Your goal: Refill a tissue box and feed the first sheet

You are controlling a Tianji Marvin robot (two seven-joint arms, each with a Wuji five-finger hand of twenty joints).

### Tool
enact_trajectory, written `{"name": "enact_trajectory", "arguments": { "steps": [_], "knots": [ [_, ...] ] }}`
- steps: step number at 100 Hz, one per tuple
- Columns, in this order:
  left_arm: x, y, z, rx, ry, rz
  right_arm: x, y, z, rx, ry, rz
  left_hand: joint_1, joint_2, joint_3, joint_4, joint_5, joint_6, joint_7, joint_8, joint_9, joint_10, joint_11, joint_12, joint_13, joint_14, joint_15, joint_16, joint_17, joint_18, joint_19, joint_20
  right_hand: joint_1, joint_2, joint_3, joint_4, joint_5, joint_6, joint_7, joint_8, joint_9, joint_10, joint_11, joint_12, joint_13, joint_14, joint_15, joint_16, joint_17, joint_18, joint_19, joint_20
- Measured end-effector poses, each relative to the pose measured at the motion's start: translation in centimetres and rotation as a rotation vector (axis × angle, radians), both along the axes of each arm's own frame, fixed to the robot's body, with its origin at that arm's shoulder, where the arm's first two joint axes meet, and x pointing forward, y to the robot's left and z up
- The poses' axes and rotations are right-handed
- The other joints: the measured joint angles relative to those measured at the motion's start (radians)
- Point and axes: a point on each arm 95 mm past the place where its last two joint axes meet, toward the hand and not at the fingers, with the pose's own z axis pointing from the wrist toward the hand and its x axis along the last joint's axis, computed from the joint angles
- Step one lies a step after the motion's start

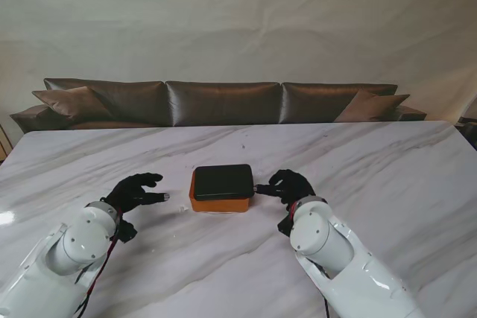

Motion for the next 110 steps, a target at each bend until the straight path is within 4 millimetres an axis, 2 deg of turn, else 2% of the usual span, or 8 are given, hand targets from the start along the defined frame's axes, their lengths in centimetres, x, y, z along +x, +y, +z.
{"name": "enact_trajectory", "arguments": {
  "steps": [4, 9, 13, 23, 38, 45, 56, 110],
  "knots": [
    [-0.2, -0.1, -0.3, 0.007, -0.018, 0.008, -0.2, 0.1, -0.1, 0.002, -0.007, 0.0, -0.014, -0.013, 0.02, -0.001, 0.0, 0.0, 0.0, 0.0, -0.009, 0.0, 0.0, 0.0, 0.0, 0.0, 0.005, 0.002, 0.0, 0.0, 0.075, 0.005, 0.0, 0.0, 0.0, 0.0, 0.0, -0.008, 0.003, 0.002, 0.025, -0.007, 0.002, 0.001, 0.002, -0.001, 0.001, 0.0, 0.0, -0.001, 0.003, 0.0],
    [-0.4, -0.4, -0.7, 0.016, -0.021, 0.002, -0.5, 0.2, -0.1, 0.007, -0.016, 0.0, -0.029, -0.022, 0.043, -0.001, 0.0, 0.0, 0.0, 0.0, -0.009, 0.0, 0.0, 0.0, 0.0, 0.0, 0.012, 0.011, 0.001, 0.0, 0.075, 0.016, 0.013, 0.0, 0.001, 0.0, 0.0, -0.009, 0.009, 0.007, 0.019, -0.01, 0.002, 0.005, 0.011, -0.005, 0.003, 0.001, 0.0, -0.001, 0.004, 0.001],
    [-0.6, -0.7, -1.0, 0.028, -0.02, -0.01, -0.6, 0.4, -0.2, 0.011, -0.018, 0.003, -0.041, -0.039, 0.053, -0.024, 0.0, 0.0, 0.0, 0.0, -0.009, 0.0, 0.0, 0.0, 0.0, 0.0, 0.017, 0.012, 0.002, 0.0, 0.075, 0.023, 0.026, -0.001, 0.001, 0.0, 0.0, -0.01, 0.011, 0.011, 0.019, -0.013, 0.011, 0.008, 0.011, -0.005, 0.004, 0.004, 0.0, -0.001, 0.004, 0.003],
    [-1.1, -1.5, -1.8, 0.078, -0.036, -0.039, -0.9, 0.7, -0.5, 0.014, -0.02, 0.012, -0.047, -0.061, 0.081, -0.024, 0.0, 0.0, 0.0, 0.0, -0.009, 0.0, 0.0, 0.0, 0.0, 0.0, 0.027, 0.022, 0.01, 0.0, 0.091, 0.035, 0.077, -0.002, -0.006, -0.001, 0.001, -0.022, 0.024, 0.026, 0.019, -0.02, 0.021, 0.025, 0.023, -0.009, 0.017, 0.017, 0.0, -0.002, 0.005, 0.011],
    [-1.6, -2.2, -2.5, 0.085, -0.043, -0.052, -1.2, 1.2, -0.4, -0.07, -0.078, 0.029, -0.059, -0.08, 0.116, -0.036, 0.0, 0.0, 0.0, 0.0, -0.008, -0.001, 0.0, 0.0, 0.0, -0.009, 0.037, 0.028, 0.012, 0.0, 0.091, 0.043, 0.153, -0.004, -0.041, -0.001, 0.013, -0.06, 0.066, 0.074, 0.051, -0.057, 0.06, 0.058, 0.073, -0.041, 0.069, 0.067, 0.015, -0.018, 0.044, 0.028],
    [-1.7, -2.4, -2.7, 0.095, -0.051, -0.053, -1.5, 1.5, -0.4, -0.118, -0.104, 0.037, -0.059, -0.09, 0.128, -0.036, 0.0, 0.0, 0.0, 0.0, -0.008, -0.001, 0.0, 0.002, 0.0, -0.01, 0.037, 0.034, 0.012, 0.0, 0.091, 0.047, 0.177, -0.011, -0.054, -0.024, 0.013, -0.072, 0.083, 0.096, 0.065, -0.07, 0.086, 0.089, 0.099, -0.057, 0.098, 0.097, 0.028, -0.029, 0.065, 0.036],
    [-1.9, -2.7, -3.3, 0.13, -0.087, -0.047, -1.9, 1.9, -0.7, -0.156, -0.107, 0.04, -0.059, -0.101, 0.144, -0.046, 0.0, 0.0, 0.0, 0.0, -0.008, -0.001, 0.0, 0.004, 0.0, -0.01, 0.037, 0.035, 0.012, 0.0, 0.12, 0.048, 0.188, -0.011, -0.065, -0.048, 0.013, -0.091, 0.115, 0.125, 0.066, -0.084, 0.116, 0.126, 0.119, -0.077, 0.134, 0.13, 0.046, -0.045, 0.08, 0.047],
    [-1.3, -4.0, -5.6, 0.179, -0.1, -0.073, -1.7, 2.8, -1.6, -0.262, -0.117, 0.05, -0.081, -0.12, 0.179, -0.051, 0.014, 0.0, -0.003, 0.0, -0.007, -0.001, 0.02, 0.013, 0.0, -0.01, 0.051, 0.048, 0.012, 0.0, 0.178, 0.058, 0.185, -0.011, -0.065, -0.049, 0.048, -0.132, 0.171, 0.169, 0.088, -0.107, 0.173, 0.175, 0.154, -0.092, 0.182, 0.172, 0.073, -0.055, 0.119, 0.07]
  ]
}}
